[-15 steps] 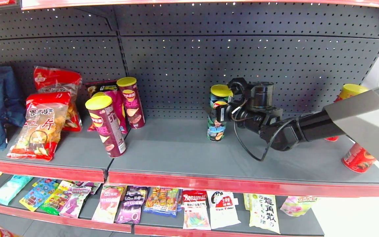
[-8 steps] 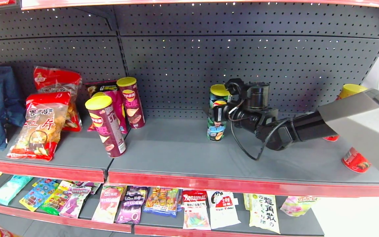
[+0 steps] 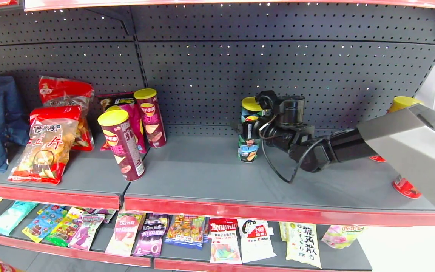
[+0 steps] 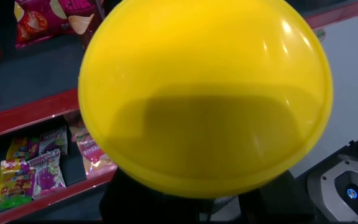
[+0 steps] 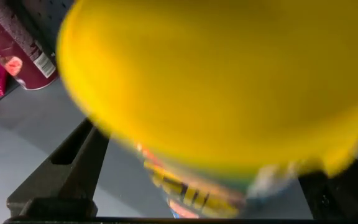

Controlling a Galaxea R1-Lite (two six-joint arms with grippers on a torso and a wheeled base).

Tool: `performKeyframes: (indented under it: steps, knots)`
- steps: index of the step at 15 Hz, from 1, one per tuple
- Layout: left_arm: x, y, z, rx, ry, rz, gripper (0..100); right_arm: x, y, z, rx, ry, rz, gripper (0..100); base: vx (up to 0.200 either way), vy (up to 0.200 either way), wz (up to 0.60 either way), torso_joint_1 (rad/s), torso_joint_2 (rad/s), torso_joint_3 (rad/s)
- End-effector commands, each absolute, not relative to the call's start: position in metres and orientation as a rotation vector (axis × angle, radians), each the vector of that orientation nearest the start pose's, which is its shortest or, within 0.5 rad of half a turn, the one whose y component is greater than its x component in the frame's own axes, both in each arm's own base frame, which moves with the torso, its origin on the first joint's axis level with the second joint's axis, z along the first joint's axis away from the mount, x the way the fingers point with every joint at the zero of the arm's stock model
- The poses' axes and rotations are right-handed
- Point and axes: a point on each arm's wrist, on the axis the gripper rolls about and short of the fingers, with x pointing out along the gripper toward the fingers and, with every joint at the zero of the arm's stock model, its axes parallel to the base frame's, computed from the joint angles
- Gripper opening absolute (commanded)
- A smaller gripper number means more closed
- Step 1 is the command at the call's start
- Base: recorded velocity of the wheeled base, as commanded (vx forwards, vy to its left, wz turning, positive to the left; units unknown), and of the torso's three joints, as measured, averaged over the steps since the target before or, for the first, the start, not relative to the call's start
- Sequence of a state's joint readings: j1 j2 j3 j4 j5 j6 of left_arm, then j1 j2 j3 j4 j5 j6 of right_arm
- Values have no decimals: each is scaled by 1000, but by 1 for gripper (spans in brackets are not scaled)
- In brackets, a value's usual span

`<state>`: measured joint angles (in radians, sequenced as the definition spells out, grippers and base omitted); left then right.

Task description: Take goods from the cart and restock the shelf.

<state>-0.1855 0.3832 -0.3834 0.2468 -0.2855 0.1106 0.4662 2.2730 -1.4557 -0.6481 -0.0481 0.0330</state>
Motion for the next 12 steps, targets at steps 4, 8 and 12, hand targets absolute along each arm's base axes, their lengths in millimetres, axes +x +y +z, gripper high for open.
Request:
performKeyframes:
  steps: [4,8,12]
  knots:
    - [-6,-5,162,95,227,-482,0,423,212,132,-8,172,407,0,0,0,0,0,0,0]
    - [-6,-5,162,95,224,-482,0,418,222,134,-3,168,427,0,0,0,0,0,0,0]
    - [-7,-5,156,95,237,-482,0,388,225,150,-25,173,403,0,0,0,0,0,0,0]
